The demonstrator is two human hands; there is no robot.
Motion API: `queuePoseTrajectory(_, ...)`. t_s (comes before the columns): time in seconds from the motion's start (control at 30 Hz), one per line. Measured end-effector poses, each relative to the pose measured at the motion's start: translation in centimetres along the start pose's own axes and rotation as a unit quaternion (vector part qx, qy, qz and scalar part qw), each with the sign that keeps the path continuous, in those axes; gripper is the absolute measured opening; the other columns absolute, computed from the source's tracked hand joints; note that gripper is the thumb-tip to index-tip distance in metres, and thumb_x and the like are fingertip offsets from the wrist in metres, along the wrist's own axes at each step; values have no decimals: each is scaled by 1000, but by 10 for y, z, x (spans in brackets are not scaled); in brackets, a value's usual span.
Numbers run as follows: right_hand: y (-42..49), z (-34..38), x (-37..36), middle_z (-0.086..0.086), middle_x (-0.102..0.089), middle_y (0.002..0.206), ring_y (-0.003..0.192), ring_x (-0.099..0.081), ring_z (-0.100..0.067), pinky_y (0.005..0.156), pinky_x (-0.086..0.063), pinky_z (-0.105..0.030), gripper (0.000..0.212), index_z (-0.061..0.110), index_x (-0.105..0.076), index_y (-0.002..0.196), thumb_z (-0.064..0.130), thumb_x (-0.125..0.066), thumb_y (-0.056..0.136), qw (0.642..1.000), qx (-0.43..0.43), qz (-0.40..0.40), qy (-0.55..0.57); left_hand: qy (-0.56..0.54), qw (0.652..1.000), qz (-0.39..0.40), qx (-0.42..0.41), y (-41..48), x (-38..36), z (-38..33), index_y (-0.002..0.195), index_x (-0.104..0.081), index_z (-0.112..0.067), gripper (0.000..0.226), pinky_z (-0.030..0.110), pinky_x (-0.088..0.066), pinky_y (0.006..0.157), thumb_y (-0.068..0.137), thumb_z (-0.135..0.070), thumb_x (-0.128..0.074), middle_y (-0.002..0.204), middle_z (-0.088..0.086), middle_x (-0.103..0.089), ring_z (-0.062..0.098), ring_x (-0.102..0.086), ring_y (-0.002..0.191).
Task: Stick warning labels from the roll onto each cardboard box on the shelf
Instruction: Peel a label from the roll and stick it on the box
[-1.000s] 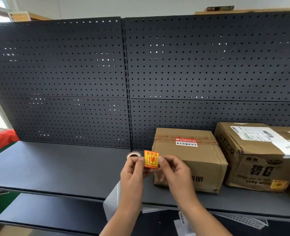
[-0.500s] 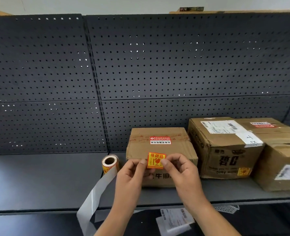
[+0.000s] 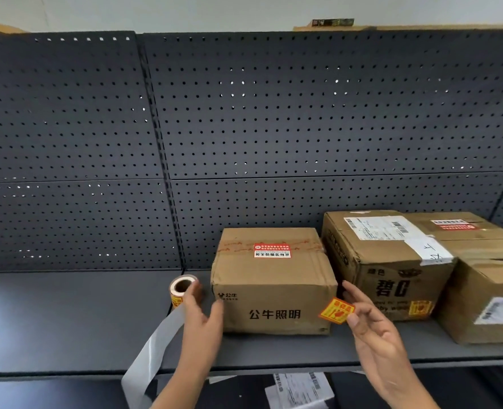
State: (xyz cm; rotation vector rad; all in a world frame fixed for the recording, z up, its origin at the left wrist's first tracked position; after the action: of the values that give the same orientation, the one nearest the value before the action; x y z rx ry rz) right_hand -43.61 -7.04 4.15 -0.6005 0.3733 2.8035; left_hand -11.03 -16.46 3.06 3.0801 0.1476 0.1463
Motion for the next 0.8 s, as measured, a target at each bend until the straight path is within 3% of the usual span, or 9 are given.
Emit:
queuePoseTrajectory(0.07,-1,-13,2,-1,-59,150,140,-54,-20,111,-44,-40,4,0,-62,83,-1,-65,84,999,-34,22,23,11,997,61,48,0,-15,16,159,-23,-34,67,36,-32,121,103,-21,-55,157,-10,-44,10,-41,144)
queuePoseTrajectory(0.17,-3,-24,-1,2,-58,151,140,-54,-19,114,-40,-41,50,-1,-64,83,25,-100,60,996,-82,31,21,41,992,101,59,-6,-29,22,156,-30,-39,61,31,-32,118,103,-23,-58,150,-16,-48,8,-43,141)
queuePoseTrajectory(0.23,-3,-22,-3,6,-59,149,142,-51,-16,116,-36,-42,62,2,-66,80,36,-105,48,995,-88,36,17,40,994,90,54,-7,-27,19,149,-36,-45,56,31,-31,119,102,-31,-63,147,-18,-44,6,-41,139)
queuePoseTrajectory(0.33,-2,-8,-16,9,-58,150,145,-46,-10,119,-33,-44,53,9,-70,76,42,-102,51,994,-91,58,-8,25,996,75,42,-4,-19,12,148,-41,-52,72,40,-34,123,84,-63,-71,146,-20,-44,2,-44,138)
queuePoseTrajectory(0.4,2,7,-25,11,-58,149,142,-46,-1,113,-38,-37,55,11,-70,77,47,-101,50,994,-88,54,-33,17,997,75,27,1,-17,3,150,-41,-54,82,43,-36,122,77,-75,-70,146,-19,-45,-1,-46,137)
queuePoseTrajectory(0.53,16,43,-49,12,-68,134,129,-57,0,103,-42,-31,48,13,-71,82,50,-94,61,994,-73,36,-77,12,998,52,-21,0,-16,-38,151,-37,-57,66,32,-30,118,90,-66,-60,139,-12,-39,-14,-40,128)
queuePoseTrajectory(0.63,28,60,-64,-1,-76,118,117,-67,-15,99,-46,-33,19,6,-66,96,23,-71,89,995,-79,35,-41,12,999,12,-49,2,-13,-69,152,-39,-52,55,22,-24,107,99,-49,-55,130,-4,-38,-20,-39,110)
queuePoseTrajectory(0.73,37,75,-73,-11,-76,110,106,-70,-20,93,-49,-34,18,6,-64,113,13,-54,100,995,-94,19,24,31,998,-5,-45,11,-7,-86,154,-40,-43,54,22,-26,102,102,-42,-57,128,-4,-37,-7,-45,109)
queuePoseTrajectory(0.8,44,76,-71,-16,-74,119,116,-67,-27,103,-48,-41,26,3,-61,124,14,-52,102,993,-108,-3,36,54,998,6,-31,16,-4,-86,154,-40,-43,57,26,-30,103,100,-49,-58,131,-6,-37,7,-47,121)
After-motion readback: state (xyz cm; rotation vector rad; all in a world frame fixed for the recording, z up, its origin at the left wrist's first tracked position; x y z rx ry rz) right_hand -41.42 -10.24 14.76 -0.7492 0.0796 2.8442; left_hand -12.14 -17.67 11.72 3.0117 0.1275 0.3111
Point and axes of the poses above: each hand's wrist, its own y-axis towards the middle knuckle, its own x-axis out of the back of the hand, z = x × y, the point moved 9 cm from there along y, towards the middle knuckle
